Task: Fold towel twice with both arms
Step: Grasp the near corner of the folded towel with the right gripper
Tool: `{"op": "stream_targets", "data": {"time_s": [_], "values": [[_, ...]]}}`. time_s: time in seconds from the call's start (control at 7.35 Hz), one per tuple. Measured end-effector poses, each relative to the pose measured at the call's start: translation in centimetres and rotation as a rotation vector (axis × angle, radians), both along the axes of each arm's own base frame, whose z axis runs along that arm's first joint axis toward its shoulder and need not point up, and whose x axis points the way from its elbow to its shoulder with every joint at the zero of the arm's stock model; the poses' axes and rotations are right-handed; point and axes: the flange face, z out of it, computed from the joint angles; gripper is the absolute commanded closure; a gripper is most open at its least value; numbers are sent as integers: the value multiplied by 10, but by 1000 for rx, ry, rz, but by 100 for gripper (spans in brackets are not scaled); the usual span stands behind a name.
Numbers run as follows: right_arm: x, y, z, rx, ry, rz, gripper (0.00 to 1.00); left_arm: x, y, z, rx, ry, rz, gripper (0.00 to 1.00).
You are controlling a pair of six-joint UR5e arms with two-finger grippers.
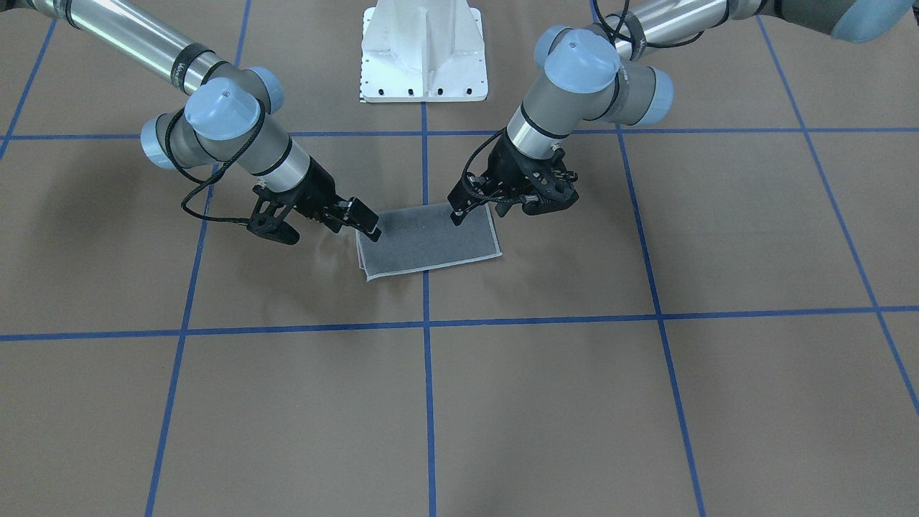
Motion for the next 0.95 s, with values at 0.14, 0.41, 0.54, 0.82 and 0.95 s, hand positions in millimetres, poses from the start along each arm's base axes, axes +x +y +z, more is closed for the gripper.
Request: {"op": "stream_targets", "data": {"time_s": [0.14,0.41,0.54,0.82,0.95], "values": [[-2,2,0,-1,0,-4,3,0,-1,1,-2,-1,-1,1],[-3,6,2,-3,2,-9,21,0,-1,1,-5,-1,-3,1],[-5,9,2,-11,2,-12,22,0,-1,1,-6,0,-3,1],[-8,14,5,-32,3,-15,23,0,-1,0,-6,1,-3,1],[-9,16,7,-36,6,-18,40,0,-1,0,-5,0,-3,1]]}}
